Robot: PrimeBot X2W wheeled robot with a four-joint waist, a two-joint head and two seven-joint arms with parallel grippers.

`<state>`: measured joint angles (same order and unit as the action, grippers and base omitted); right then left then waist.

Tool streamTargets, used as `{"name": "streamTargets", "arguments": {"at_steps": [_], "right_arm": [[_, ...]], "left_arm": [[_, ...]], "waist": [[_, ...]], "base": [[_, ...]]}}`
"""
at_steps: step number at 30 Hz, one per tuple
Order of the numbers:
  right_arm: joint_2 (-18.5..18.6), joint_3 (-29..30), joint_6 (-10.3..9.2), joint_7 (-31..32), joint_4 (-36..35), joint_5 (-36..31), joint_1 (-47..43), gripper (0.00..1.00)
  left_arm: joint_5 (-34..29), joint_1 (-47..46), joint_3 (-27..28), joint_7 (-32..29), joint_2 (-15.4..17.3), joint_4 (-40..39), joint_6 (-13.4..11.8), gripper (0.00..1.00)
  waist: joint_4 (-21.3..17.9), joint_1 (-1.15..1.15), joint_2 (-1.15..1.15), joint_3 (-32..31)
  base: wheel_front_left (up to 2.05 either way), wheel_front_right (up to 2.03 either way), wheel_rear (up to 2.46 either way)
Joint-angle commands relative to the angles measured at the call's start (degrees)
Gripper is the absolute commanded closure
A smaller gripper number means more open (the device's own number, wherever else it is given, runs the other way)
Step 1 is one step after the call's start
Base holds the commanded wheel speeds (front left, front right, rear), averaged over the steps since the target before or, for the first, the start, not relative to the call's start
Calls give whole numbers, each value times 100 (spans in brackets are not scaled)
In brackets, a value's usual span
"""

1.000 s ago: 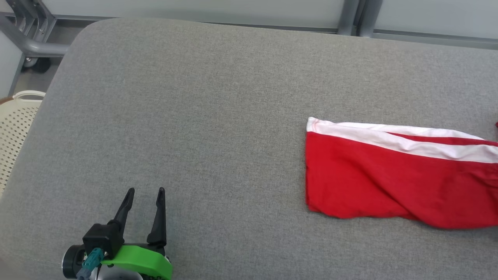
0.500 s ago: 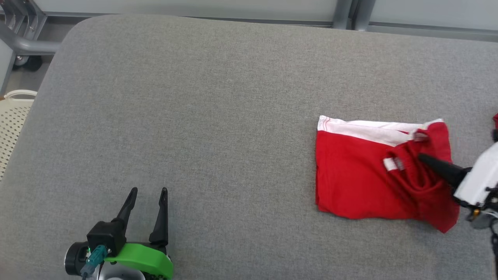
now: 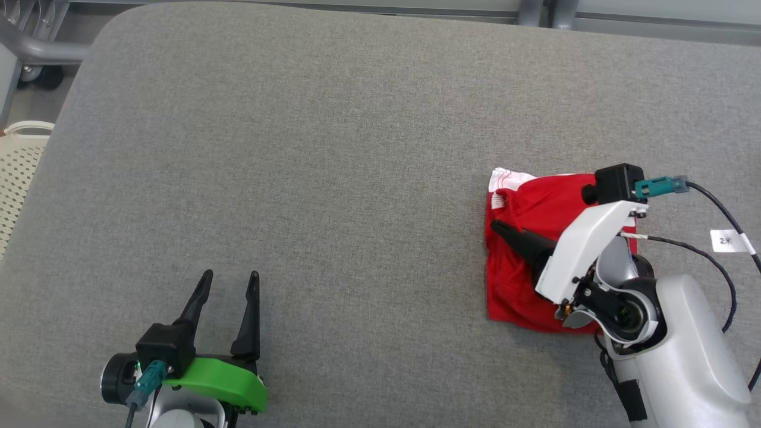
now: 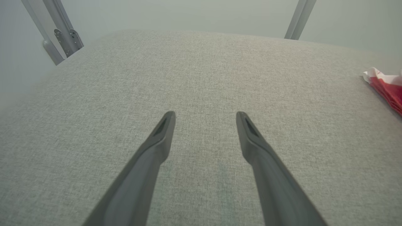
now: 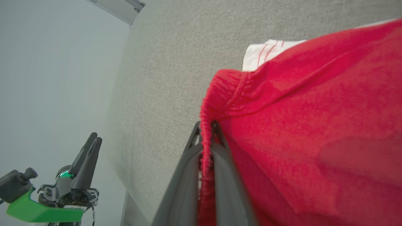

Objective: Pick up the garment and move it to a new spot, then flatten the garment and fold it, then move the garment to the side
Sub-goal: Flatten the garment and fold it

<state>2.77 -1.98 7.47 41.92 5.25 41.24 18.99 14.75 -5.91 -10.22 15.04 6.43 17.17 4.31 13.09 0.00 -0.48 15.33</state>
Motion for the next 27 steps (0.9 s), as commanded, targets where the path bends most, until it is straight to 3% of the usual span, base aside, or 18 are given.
{"name": "streamTargets", "arguments": {"at_steps": [1,8,9,10,11,12,17,21,27], "right_arm": [[24,-174,4,-118,44,35,120,100],[26,-552,3,-437,134,-264,343,100],[25,-533,3,-499,181,-357,371,87],[25,-529,4,-558,229,-442,395,61],[24,-563,4,-603,274,-495,414,23],[19,-605,3,-653,325,-511,433,0],[22,-847,3,-888,497,-474,535,0],[22,-886,3,-660,105,-218,484,0],[34,54,3,345,-959,-207,229,0]], "left_arm": [[-39,-66,38,16,-3,13,25,0],[-110,38,146,16,7,36,50,0],[-122,22,140,16,-8,41,61,0],[-134,-1,137,16,-20,43,67,0],[-139,-25,137,16,-29,40,66,0],[-143,-45,149,16,-37,35,68,0],[-189,-33,196,16,-58,35,97,0],[-196,71,274,16,-59,13,108,0],[-216,128,365,16,-101,-81,121,0]], "waist": [[2,0,48,5],[-154,0,48,30],[-169,0,48,36],[-184,0,48,43],[-202,0,48,50],[-225,0,48,53],[-358,0,48,40],[-476,0,48,-5],[-567,0,48,45]], "base": [[0,0,0],[0,0,0],[0,0,0],[0,0,0],[0,0,0],[0,0,0],[0,0,0],[0,0,0],[0,0,0]]}}
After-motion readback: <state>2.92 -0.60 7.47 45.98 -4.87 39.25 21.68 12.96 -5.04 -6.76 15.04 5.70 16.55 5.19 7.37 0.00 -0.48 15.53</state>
